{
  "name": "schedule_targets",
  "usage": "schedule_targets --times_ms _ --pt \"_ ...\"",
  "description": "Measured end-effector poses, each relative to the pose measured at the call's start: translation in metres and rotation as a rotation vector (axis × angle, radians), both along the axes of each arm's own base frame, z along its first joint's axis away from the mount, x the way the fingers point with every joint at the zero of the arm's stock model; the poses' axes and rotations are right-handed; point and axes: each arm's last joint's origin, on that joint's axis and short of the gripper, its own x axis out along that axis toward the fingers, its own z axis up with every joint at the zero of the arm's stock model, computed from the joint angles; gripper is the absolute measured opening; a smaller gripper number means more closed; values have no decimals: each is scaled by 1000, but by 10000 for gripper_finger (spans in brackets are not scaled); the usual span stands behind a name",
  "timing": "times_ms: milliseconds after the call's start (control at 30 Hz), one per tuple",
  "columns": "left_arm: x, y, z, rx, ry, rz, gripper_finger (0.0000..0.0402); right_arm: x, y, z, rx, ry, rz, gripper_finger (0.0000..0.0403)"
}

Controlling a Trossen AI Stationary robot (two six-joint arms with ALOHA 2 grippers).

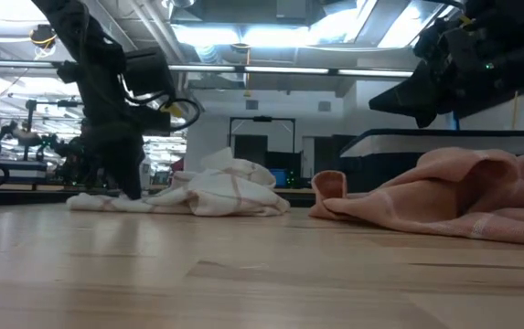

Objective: Fold towel
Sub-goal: Fold the brown striped towel on the table

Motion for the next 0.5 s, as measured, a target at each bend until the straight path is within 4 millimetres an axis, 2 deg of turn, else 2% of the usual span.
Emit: schedule_targets --times_ms 133,233,333,500 --pt "4 0 6 -20 -32 -18 11 0 0 0 -1 -4 1 17" --pt "9 -2 26 -25 -79 -36 7 1 0 5 -2 -52 1 17" --pt "11 -7 62 22 -118 -48 3 3 0 13 -1 -107 1 17" --pt "3 -19 145 104 -331 -83 2 15 -1 42 -7 -196 -51 17"
